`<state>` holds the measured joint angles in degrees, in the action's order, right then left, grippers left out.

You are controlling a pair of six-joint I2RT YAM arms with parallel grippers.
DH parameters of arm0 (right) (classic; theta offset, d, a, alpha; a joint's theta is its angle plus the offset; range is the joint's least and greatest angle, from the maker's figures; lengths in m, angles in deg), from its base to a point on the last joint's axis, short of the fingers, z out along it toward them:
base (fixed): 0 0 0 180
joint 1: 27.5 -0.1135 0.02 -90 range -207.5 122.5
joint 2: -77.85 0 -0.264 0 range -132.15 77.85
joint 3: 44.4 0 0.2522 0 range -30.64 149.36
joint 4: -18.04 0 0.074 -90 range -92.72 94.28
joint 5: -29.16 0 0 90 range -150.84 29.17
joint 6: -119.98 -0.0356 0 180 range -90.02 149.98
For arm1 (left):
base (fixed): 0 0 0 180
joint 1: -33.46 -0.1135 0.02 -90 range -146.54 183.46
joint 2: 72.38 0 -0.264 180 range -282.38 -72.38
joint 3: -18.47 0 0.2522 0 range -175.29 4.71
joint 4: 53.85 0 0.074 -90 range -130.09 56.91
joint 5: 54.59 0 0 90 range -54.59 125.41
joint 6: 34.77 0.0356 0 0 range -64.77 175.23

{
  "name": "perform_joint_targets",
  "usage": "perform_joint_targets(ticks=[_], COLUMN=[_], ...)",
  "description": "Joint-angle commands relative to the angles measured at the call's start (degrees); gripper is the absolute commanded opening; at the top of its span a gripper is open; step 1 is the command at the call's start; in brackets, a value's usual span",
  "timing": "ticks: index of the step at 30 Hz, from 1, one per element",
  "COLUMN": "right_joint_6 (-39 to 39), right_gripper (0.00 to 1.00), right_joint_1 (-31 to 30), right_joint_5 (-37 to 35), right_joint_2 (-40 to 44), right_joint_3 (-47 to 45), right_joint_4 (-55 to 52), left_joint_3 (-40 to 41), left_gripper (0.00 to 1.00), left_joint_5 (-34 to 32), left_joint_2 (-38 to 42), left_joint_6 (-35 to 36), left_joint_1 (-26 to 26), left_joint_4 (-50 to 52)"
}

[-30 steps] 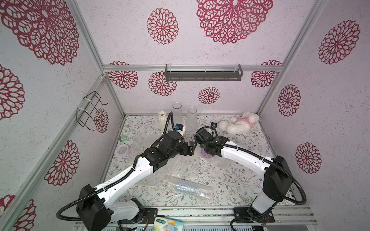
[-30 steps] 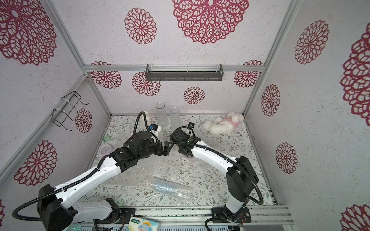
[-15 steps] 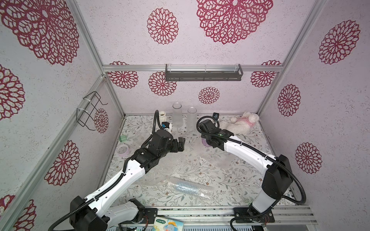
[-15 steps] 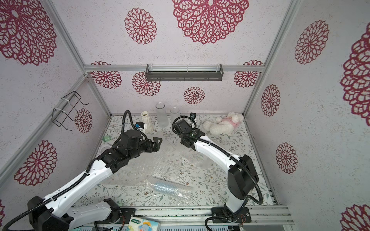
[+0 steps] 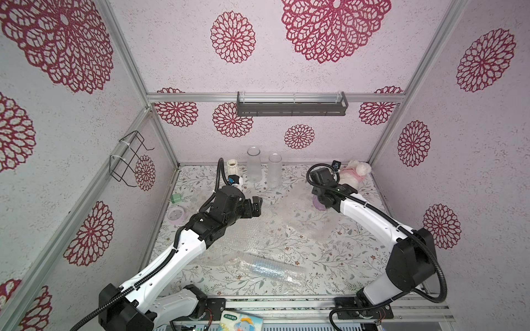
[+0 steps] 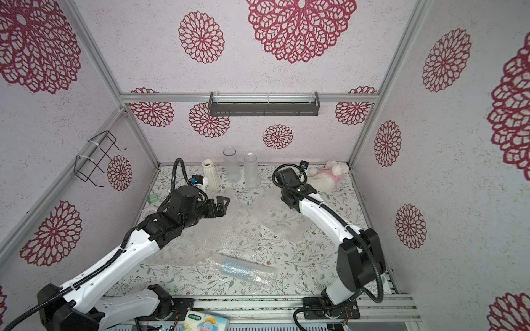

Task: Unwrap the vase from the bubble wrap
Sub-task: Place the vase at the center of the board.

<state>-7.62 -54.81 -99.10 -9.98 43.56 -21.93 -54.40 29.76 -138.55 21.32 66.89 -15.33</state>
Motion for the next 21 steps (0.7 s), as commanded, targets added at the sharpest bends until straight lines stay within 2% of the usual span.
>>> perform_joint_targets(ticks=[1, 14, 21], right_joint_6=[0.62, -1.63, -2.39], right_gripper=[0.58, 0.59, 0.58], right_joint_1=[3.37, 20.36, 24.37], right_joint_5=[-3.23, -1.6, -2.06], right_joint_2=[6.58, 15.05, 12.34], right_joint_3=[-1.19, -11.43, -12.82], right_joint_4=[2.37, 5.25, 8.92], left_joint_3=[-0.67, -1.6, -2.23], left_gripper=[0.97, 0.97, 0.97], left_joint_5=[0.77, 2.89, 3.39], left_joint_2=[-0.45, -0.54, -0.81], left_joint_6=[-0.16, -0.46, -0.22], left_joint_1=[-0.56, -0.52, -0.56], left_joint_4=[-0.67, -0.78, -0.5])
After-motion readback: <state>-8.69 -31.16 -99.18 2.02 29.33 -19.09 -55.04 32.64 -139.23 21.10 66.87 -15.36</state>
